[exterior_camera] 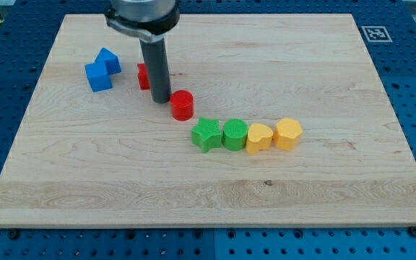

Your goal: Separate the red blocks from the blue blocks

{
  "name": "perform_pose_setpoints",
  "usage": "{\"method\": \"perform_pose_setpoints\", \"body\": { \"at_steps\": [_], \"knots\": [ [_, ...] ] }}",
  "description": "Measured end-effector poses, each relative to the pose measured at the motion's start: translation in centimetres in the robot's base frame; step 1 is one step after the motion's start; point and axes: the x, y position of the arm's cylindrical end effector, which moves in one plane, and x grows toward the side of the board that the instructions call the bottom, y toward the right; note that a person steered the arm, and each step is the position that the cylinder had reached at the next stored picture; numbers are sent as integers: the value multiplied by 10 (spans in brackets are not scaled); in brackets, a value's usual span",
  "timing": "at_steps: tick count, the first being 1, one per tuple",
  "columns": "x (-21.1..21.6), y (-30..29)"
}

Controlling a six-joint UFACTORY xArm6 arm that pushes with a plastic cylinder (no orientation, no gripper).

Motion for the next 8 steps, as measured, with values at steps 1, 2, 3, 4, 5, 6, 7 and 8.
{"method": "perform_pose_setpoints", "body": {
  "at_steps": [1, 2, 3, 4, 5, 6, 7, 8],
  "knots": [
    [-11, 0],
    [-8, -12],
    [9, -30],
    [0, -74],
    [-23, -114],
    [-35, -125],
    [-36, -119],
    [-36, -79]
  ]
}}
